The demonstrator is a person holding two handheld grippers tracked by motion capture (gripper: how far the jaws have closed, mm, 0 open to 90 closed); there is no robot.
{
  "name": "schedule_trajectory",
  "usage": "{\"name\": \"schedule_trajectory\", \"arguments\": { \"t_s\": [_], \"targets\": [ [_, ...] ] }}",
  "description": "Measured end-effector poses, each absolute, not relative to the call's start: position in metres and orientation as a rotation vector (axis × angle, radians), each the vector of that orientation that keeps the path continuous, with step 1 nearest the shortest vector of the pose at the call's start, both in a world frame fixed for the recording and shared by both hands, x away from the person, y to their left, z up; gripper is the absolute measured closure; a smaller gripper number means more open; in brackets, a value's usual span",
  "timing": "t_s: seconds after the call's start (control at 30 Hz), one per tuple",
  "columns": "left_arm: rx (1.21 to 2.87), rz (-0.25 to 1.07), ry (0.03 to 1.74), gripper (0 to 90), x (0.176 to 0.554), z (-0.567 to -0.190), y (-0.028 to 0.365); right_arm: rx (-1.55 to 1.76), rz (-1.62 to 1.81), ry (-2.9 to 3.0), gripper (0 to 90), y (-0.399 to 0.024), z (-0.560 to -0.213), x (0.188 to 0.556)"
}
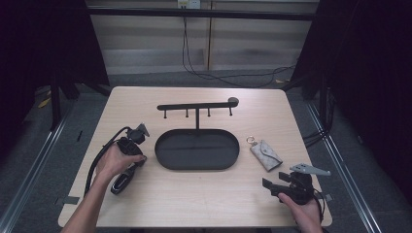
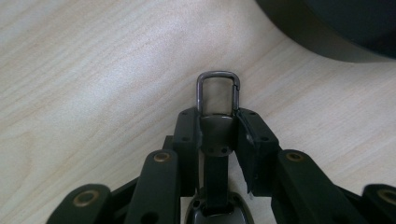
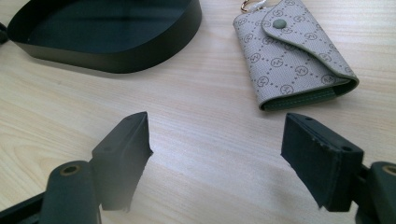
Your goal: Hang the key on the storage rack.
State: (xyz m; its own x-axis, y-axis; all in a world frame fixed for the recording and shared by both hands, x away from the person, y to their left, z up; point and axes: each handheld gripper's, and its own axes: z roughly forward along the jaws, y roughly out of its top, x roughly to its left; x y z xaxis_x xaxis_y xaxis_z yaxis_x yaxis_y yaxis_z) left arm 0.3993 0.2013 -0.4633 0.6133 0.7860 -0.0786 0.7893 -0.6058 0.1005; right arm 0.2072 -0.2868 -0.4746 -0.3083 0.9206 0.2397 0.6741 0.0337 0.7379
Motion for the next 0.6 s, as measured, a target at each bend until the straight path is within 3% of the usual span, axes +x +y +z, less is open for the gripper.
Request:
{"name": "schedule_trajectory", "arguments": {
  "t_s": [0.6],
  "targets": [
    [2.655, -0.015, 1.276, 70.6, 0.391, -0.431, 0.208, 1.633, 1.149, 2.009, 23.5, -0.287, -0.475, 0.207]
  ]
}}
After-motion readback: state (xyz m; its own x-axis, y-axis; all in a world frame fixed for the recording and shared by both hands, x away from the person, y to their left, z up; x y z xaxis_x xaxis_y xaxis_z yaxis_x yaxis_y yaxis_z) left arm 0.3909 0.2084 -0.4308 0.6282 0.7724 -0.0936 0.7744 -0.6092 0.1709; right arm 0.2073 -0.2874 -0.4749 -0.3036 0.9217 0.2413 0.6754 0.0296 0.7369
